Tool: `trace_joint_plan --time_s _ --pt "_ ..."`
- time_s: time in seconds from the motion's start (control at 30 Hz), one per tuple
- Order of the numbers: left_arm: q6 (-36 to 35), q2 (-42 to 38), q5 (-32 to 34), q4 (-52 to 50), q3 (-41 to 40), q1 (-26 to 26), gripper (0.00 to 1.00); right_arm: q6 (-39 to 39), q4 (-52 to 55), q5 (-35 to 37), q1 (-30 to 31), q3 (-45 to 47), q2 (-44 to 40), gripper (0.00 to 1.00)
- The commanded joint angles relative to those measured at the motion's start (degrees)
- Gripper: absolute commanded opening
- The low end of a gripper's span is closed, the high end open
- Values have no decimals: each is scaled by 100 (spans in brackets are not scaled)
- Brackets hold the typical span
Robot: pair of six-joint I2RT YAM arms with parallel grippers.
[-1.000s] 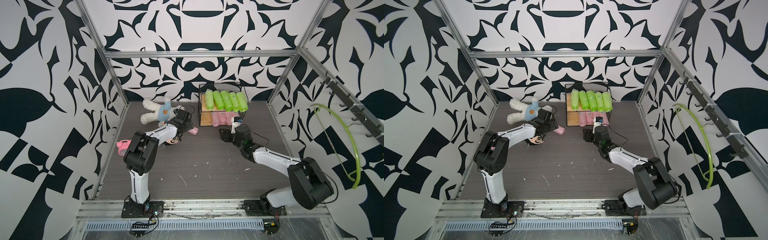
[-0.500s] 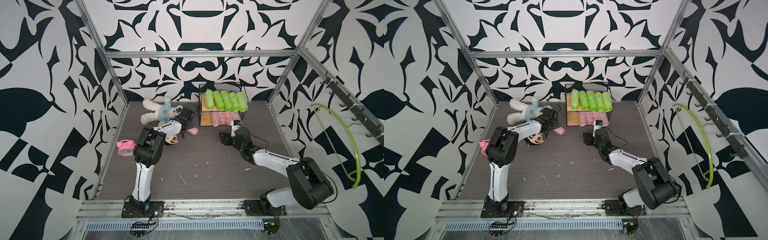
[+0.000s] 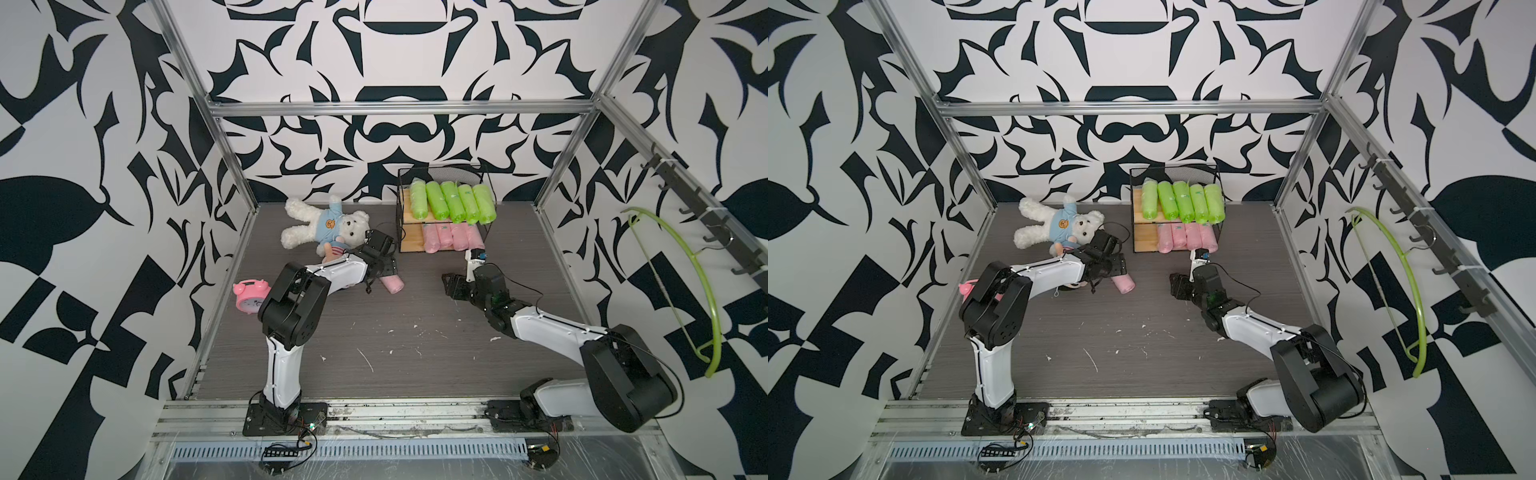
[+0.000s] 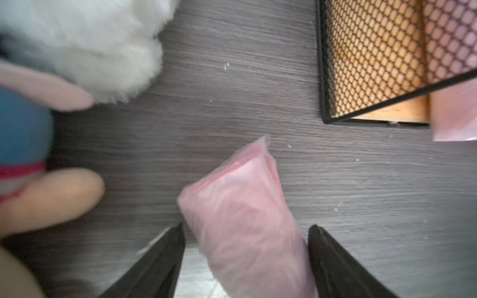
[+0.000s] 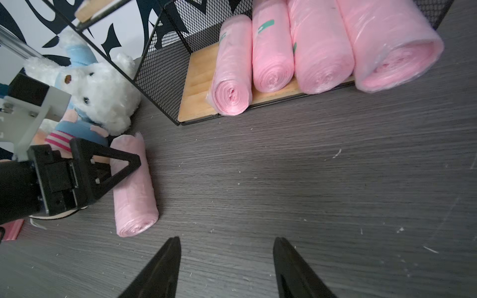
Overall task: Sort the rolls of trash bags by color and place them on the shelf
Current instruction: Pick up the roll of trash bags from the center of the board.
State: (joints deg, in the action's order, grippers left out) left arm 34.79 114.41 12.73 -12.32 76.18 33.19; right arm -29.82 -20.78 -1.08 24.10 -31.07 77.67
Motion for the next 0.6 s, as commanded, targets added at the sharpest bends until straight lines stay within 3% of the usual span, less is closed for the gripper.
trace_joint_plan --time_s 0.0,0.23,0.43,0.57 --pt "-252 314 129 -330 379 -71 84 -66 -77 29 25 -21 -112 63" --pt "-288 729 -21 -441 825 -102 81 -50 99 -36 103 22 -215 62" --pt "-114 688 -163 -256 728 -125 67 -133 136 -209 224 81 -266 63" --pt "283 238 -361 325 125 -125 54 -267 -45 -562 336 106 -262 63"
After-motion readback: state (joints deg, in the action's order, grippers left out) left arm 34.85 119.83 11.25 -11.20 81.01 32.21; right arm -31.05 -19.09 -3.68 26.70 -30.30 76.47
